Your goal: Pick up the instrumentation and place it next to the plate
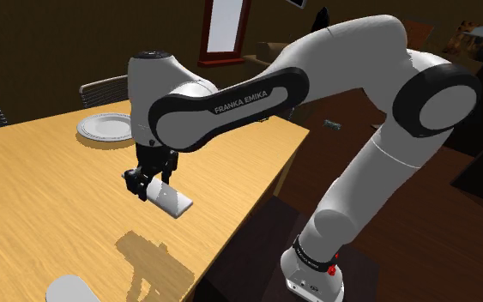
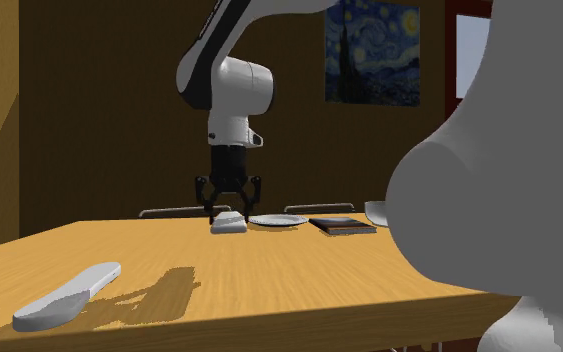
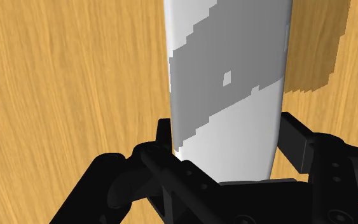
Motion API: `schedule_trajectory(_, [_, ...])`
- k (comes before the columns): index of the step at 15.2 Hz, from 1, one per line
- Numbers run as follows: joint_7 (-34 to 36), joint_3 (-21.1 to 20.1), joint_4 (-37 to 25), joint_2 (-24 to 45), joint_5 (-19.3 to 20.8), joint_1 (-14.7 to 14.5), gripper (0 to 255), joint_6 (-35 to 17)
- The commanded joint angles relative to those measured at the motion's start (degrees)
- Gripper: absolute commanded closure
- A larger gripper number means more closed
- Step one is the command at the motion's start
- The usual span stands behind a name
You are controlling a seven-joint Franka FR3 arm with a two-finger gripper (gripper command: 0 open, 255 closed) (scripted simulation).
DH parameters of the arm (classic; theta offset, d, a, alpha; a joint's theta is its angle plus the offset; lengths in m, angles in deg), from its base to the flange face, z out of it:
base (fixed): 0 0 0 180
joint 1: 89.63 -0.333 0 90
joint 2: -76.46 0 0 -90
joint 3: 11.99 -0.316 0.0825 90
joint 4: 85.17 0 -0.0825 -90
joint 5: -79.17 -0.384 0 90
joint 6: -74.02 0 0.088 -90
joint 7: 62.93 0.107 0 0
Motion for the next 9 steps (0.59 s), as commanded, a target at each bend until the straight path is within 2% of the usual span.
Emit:
schedule_trajectory(1, [-0.22, 0.55, -3.5, 3.76, 2.66, 1.17, 255, 0.39])
schedule_trajectory(5, [0.08, 1.73, -12.03, 11.97, 7.95, 2.17, 255, 2.17])
schedule_trajectory(9, [-0.02, 3.34, -21.87, 20.27, 12.58, 1.88, 255, 5.04])
